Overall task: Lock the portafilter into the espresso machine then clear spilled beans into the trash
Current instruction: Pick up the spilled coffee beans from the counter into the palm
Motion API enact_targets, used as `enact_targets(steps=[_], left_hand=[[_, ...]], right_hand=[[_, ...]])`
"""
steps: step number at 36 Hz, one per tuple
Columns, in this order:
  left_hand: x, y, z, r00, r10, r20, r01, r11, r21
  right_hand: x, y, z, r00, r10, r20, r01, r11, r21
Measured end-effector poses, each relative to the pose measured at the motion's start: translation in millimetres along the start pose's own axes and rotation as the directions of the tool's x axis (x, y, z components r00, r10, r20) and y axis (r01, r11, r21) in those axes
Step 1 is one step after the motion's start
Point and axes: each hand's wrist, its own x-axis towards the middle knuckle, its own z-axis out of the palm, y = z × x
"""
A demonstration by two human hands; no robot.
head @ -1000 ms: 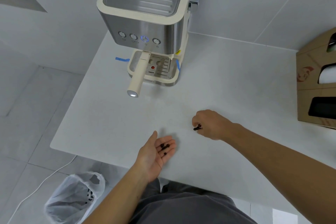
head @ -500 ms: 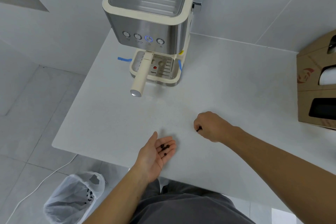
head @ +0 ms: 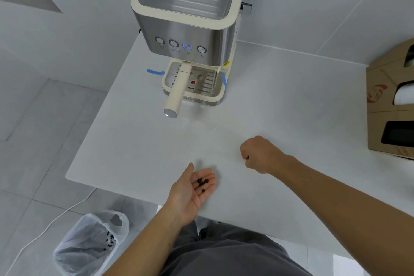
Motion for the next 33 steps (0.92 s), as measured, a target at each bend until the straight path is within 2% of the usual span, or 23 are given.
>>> enact_targets(steps=[11,33], left_hand=[[1.6,1.4,-2.7,1.0,0.009,0.01,-0.009,1.0,-0.007],[1.0,10.8,-4.5,1.0,-0.004,0.028,0.005,1.0,-0.013]], right_hand=[[-0.7,3.2,4.6,0.999,0.039,-0.017,-0.037,0.995,0.094],[-7.6,-3.7,10.3,0.997,0.077,-0.029,-0.077,0.997,0.007]])
